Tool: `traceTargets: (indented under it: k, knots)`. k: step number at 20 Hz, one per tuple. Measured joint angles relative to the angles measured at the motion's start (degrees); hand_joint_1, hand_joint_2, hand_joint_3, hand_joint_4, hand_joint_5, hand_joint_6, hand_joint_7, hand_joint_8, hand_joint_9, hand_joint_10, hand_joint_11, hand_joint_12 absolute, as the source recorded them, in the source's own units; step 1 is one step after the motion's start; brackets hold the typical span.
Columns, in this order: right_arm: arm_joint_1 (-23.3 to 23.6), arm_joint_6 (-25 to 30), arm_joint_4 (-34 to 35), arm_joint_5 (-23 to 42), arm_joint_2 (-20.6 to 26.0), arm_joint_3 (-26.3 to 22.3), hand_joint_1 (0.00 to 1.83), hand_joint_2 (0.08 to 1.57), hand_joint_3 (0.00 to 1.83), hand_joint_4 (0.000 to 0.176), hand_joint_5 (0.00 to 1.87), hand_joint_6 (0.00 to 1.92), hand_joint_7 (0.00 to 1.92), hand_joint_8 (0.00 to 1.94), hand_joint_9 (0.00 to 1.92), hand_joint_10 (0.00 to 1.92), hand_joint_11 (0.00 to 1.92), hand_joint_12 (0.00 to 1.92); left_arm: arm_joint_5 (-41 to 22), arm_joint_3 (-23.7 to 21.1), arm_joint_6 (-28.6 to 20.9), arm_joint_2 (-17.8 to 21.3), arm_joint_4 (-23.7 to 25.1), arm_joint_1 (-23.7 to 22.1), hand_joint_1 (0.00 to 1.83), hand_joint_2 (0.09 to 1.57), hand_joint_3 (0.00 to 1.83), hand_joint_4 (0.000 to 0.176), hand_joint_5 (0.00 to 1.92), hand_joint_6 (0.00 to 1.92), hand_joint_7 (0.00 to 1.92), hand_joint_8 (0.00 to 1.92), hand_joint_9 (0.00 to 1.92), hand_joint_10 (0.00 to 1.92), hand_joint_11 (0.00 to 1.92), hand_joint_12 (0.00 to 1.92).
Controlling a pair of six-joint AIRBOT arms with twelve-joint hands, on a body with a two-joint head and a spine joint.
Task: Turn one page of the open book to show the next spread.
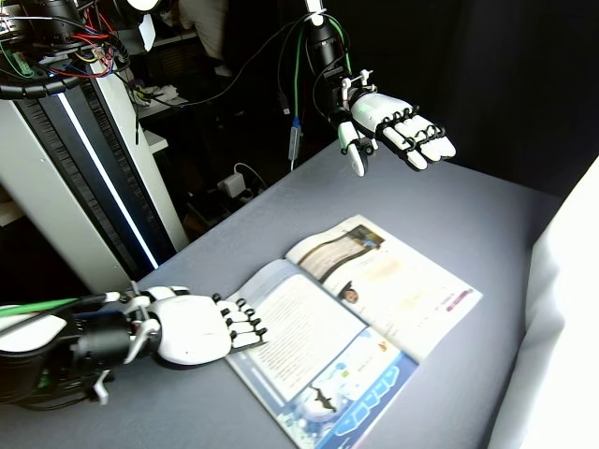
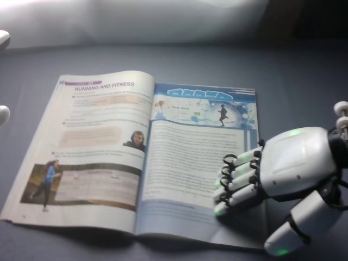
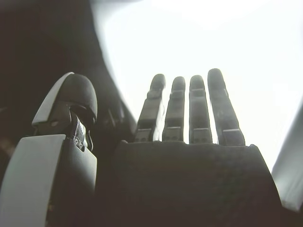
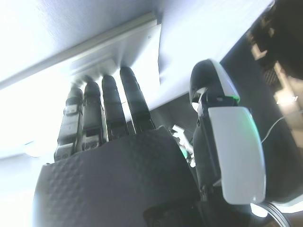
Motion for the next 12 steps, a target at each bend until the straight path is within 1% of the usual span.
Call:
traceTargets:
  k: [1, 2, 4, 5, 6, 7, 8, 9, 10, 11, 12]
  knots:
    - [0.0, 0.0, 0.0, 0.0, 0.7, -0.5, 0.0, 1.2, 0.0, 0.0, 0.28, 0.01, 0.28, 0.01, 0.21, 0.02, 0.0, 0.57, 0.0, 0.0, 0.0, 0.0, 0.0, 0.0, 0.08, 1.4, 0.0, 0.0, 0.07, 0.0, 0.0, 0.0, 0.0, 0.0, 0.0, 0.26]
    - [0.0, 0.0, 0.1, 0.2, 1.4, -0.9, 0.0, 1.2, 0.0, 0.0, 0.31, 0.01, 0.31, 0.01, 0.25, 0.03, 0.0, 0.73, -0.1, 0.0, 0.0, -0.1, 0.0, 0.0, 0.08, 1.4, 0.0, 0.0, 0.07, 0.0, 0.0, 0.0, 0.0, 0.0, 0.0, 0.27]
    - [0.1, -0.2, 1.3, 0.2, 3.0, -1.7, 0.0, 1.2, 0.0, 0.0, 0.33, 0.01, 0.32, 0.0, 0.27, 0.02, 0.0, 0.94, 0.0, 0.0, 0.0, -0.1, 0.0, 0.0, 0.09, 1.4, 0.0, 0.0, 0.07, 0.0, 0.0, 0.0, 0.0, 0.0, 0.0, 0.27]
    - [0.0, -2.7, 4.2, 0.2, 4.0, -1.9, 0.0, 1.22, 0.0, 0.0, 0.27, 0.0, 0.24, 0.0, 0.2, 0.01, 0.0, 0.85, 0.0, 0.0, 0.0, -0.1, 0.0, 0.0, 0.08, 1.4, 0.0, 0.0, 0.07, 0.0, 0.0, 0.0, 0.0, 0.0, 0.0, 0.25]
    - [0.0, -6.6, 7.9, 0.0, 4.8, -2.1, 0.0, 1.23, 0.01, 0.0, 0.24, 0.0, 0.2, 0.0, 0.17, 0.0, 0.0, 0.8, -0.1, 0.0, 0.0, -0.1, -0.3, 0.1, 0.09, 1.4, 0.0, 0.0, 0.07, 0.0, 0.0, 0.0, 0.0, 0.0, 0.0, 0.24]
    - [0.0, -10.6, 13.4, -0.7, 5.4, -2.3, 0.0, 1.23, 0.01, 0.0, 0.23, 0.0, 0.2, 0.0, 0.2, 0.01, 0.0, 0.98, -0.2, 0.0, 0.0, -0.1, -0.5, 0.3, 0.09, 1.39, 0.0, 0.0, 0.07, 0.0, 0.0, 0.0, 0.0, 0.0, 0.0, 0.24]
    - [0.1, -13.6, 18.1, -1.4, 5.8, -3.1, 0.0, 1.23, 0.0, 0.0, 0.24, 0.0, 0.2, 0.0, 0.19, 0.01, 0.0, 1.01, -0.6, 0.0, -0.1, -0.1, -0.5, 0.8, 0.09, 1.39, 0.0, 0.0, 0.07, 0.0, 0.0, 0.0, 0.0, 0.0, 0.0, 0.24]
    - [0.1, -15.1, 20.5, -1.4, 6.1, -3.7, 0.0, 1.24, 0.0, 0.0, 0.22, 0.0, 0.19, 0.0, 0.18, 0.0, 0.0, 0.98, -0.7, 0.0, -0.1, -0.1, -0.3, 1.0, 0.09, 1.39, 0.0, 0.0, 0.06, 0.0, 0.0, 0.0, 0.0, 0.0, 0.0, 0.22]
    - [0.1, -15.6, 20.8, -1.4, 6.3, -4.1, 0.0, 1.25, 0.0, 0.0, 0.23, 0.0, 0.19, 0.0, 0.15, 0.0, 0.0, 0.92, -1.0, 0.0, -0.2, -0.1, -0.4, 1.4, 0.08, 1.39, 0.0, 0.0, 0.07, 0.0, 0.0, 0.0, 0.0, 0.0, 0.0, 0.21]
    - [0.0, -15.8, 20.2, -1.0, 6.8, -4.8, 0.0, 1.25, 0.0, 0.0, 0.21, 0.0, 0.18, 0.0, 0.14, 0.0, 0.0, 0.87, -1.1, 0.0, -0.2, -0.1, -1.0, 1.6, 0.07, 1.39, 0.0, 0.0, 0.07, 0.0, 0.0, 0.0, 0.0, 0.0, 0.0, 0.25]
    - [0.0, -15.9, 20.1, -0.8, 7.2, -5.1, 0.0, 1.24, 0.0, 0.0, 0.19, 0.0, 0.13, 0.0, 0.1, 0.01, 0.0, 0.74, -1.1, 0.0, -0.2, -0.1, -1.3, 1.6, 0.07, 1.39, 0.0, 0.0, 0.06, 0.0, 0.0, 0.0, 0.0, 0.0, 0.0, 0.26]
